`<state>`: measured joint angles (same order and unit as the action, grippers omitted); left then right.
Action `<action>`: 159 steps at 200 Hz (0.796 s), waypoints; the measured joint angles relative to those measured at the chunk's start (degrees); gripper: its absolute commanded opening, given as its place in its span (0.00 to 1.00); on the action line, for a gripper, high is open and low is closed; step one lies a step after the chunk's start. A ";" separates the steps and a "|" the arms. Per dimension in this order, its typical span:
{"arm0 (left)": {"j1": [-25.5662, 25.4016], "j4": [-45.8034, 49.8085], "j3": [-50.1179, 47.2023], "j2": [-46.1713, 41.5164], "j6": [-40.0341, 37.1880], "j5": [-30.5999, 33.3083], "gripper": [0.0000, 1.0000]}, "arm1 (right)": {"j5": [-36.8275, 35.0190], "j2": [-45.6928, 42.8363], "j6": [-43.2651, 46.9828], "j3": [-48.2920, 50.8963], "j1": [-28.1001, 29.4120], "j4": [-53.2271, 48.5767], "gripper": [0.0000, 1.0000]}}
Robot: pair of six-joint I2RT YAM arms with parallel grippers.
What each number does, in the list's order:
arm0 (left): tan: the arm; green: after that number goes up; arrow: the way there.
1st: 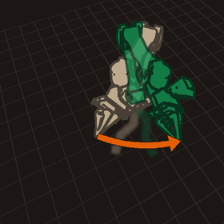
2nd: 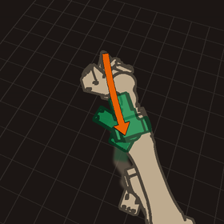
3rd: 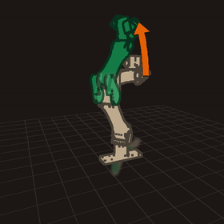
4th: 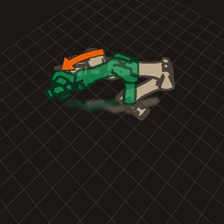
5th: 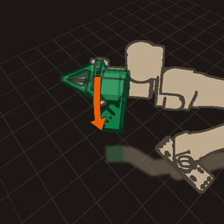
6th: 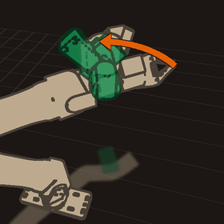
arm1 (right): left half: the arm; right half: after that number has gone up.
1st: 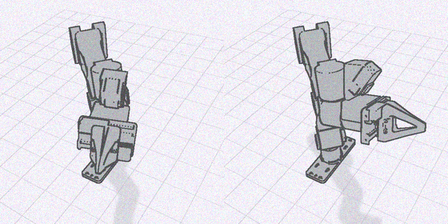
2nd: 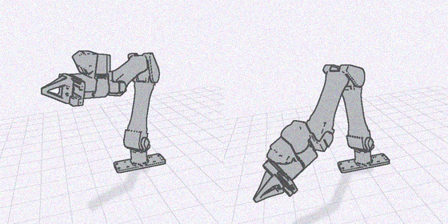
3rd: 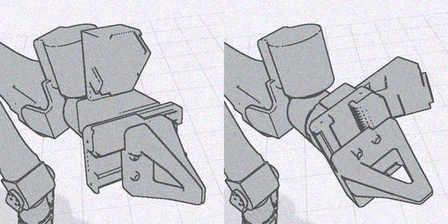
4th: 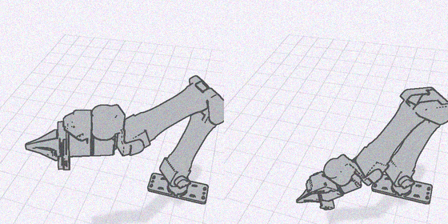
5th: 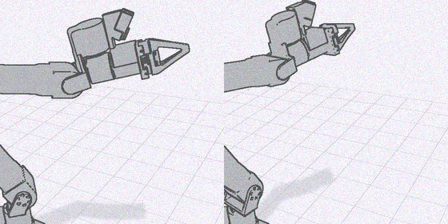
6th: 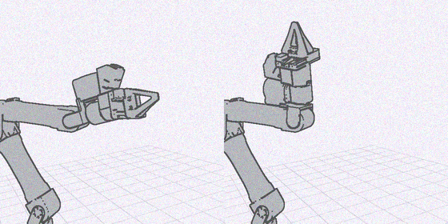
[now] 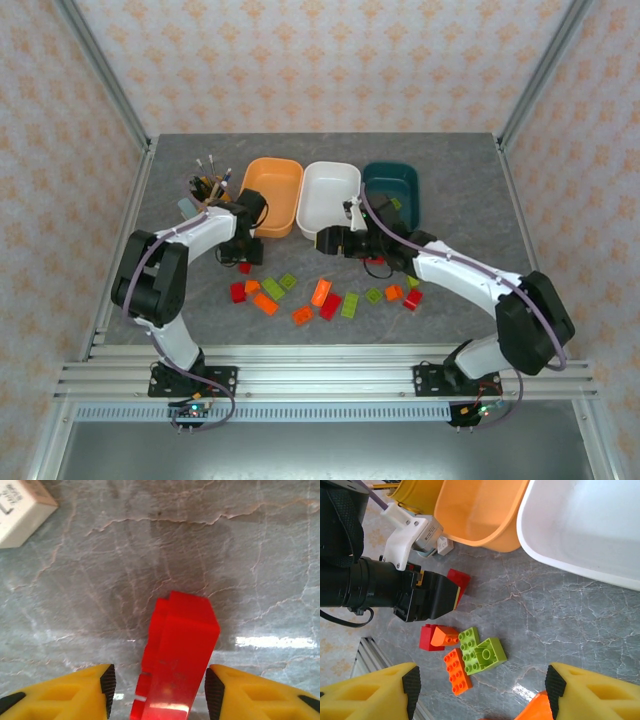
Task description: Sort the legos into containers by color
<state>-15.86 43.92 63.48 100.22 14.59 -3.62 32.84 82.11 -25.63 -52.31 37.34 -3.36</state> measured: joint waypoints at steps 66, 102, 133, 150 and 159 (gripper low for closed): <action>0.00 -1.84 0.00 1.60 -1.14 -0.42 0.21 | -0.04 1.68 0.00 -2.01 0.02 -0.02 0.66; 0.00 -1.07 -0.44 -2.25 0.00 0.17 0.15 | -0.26 1.66 0.20 -2.29 0.02 -0.02 0.66; -0.28 2.91 2.12 -9.62 1.81 1.25 0.13 | -1.42 0.83 0.44 -2.82 0.02 -0.59 0.66; -0.37 5.51 6.91 -10.95 2.27 1.36 0.14 | -2.10 0.09 0.42 -3.50 0.02 -0.72 0.66; -0.55 6.43 9.86 -10.71 2.45 1.42 0.14 | -2.51 -0.07 0.39 -4.09 0.02 -0.76 0.66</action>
<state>-16.40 50.35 73.34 89.52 17.04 -2.20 30.33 82.04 -25.23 -56.40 37.36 -4.12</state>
